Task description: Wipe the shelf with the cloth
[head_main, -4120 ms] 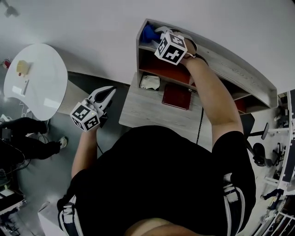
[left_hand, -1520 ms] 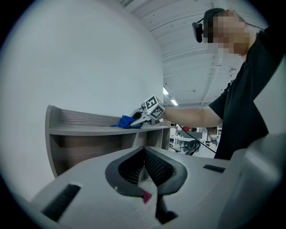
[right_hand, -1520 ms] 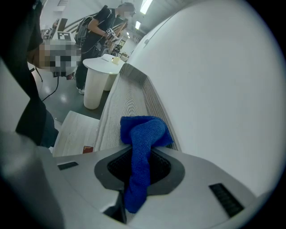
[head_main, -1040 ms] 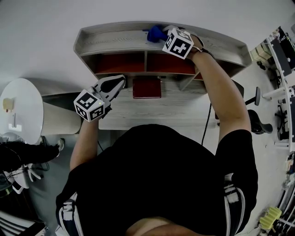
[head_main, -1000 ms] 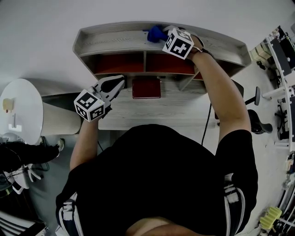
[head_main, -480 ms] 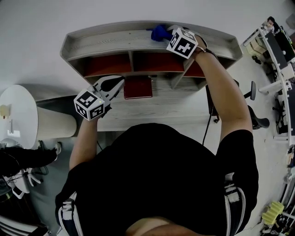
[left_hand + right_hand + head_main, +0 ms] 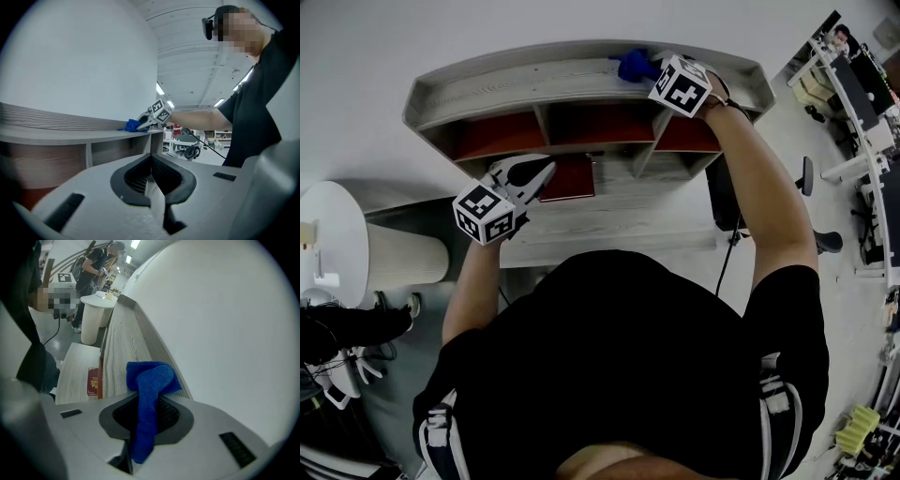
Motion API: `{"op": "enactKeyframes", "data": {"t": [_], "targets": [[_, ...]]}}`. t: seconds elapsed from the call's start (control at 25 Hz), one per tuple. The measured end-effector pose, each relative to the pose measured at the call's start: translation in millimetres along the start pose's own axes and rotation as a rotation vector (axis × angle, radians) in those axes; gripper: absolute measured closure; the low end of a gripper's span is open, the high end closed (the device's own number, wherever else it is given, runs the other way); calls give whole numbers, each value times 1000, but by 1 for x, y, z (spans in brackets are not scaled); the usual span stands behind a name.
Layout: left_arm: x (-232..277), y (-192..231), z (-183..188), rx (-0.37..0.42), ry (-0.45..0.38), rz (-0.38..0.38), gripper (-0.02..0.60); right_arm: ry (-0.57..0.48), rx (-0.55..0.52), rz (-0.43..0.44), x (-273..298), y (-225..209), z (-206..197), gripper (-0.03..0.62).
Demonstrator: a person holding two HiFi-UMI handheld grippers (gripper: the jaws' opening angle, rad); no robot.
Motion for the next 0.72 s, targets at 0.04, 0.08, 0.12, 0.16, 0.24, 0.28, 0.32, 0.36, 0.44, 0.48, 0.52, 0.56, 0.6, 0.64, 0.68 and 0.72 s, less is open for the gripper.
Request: {"op": "enactKeyframes", "data": {"t": [0.04,0.08,0.12,0.16,0.24,0.28,0.32,0.36,0.44,0.48,0.52,0.56,0.6,0.64,0.68,0.72], "targets": [[5,-3,0,1,3,-6,565,1,5,-2,-2,0,-5,534],[9,-7,0,3,6,-12,565,3,9,-4,-4,0,-10,534],[14,-9,-1,5,10,-17,565,7,14,-6,-6,0,-16,534],[19,-12,-1,5,13,-21,565,11,21,-6,-8,0,-22,534],[28,-15,-3,3,15,-26,565,18,26,-8,-12,0,-34,534],[32,-17,-4,1,17,-30,565,20,27,-10,-14,-1,-40,534],[37,-20,-6,0,19,-34,565,22,33,-12,-16,-1,-46,534],[43,-23,-7,0,23,-40,565,21,46,-15,-19,-2,-53,534],[52,-29,-9,1,31,-54,565,20,87,-20,-23,-3,-67,534],[57,-31,-9,2,36,-60,565,24,100,-24,-25,-3,-74,534],[61,-33,-10,2,40,-66,565,31,104,-28,-27,-3,-80,534],[64,-35,-11,3,43,-70,565,39,106,-31,-28,-4,-86,534],[68,-36,-11,3,45,-73,565,47,109,-34,-30,-4,-92,534],[71,-37,-11,2,45,-75,565,55,113,-36,-32,-5,-99,534],[74,-37,-11,0,44,-77,565,62,118,-38,-33,-6,-105,534],[77,-38,-11,-1,44,-79,565,69,125,-40,-35,-6,-111,534]]}}
Point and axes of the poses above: the fingertips, and each gripper's own axes: x forward along the fingers, y to its left, z out of its top, the point moved 3 cm from there along -x, backward along the fingers, and after that the axes turned 10 degrees about -x, right-handed, at the moved point
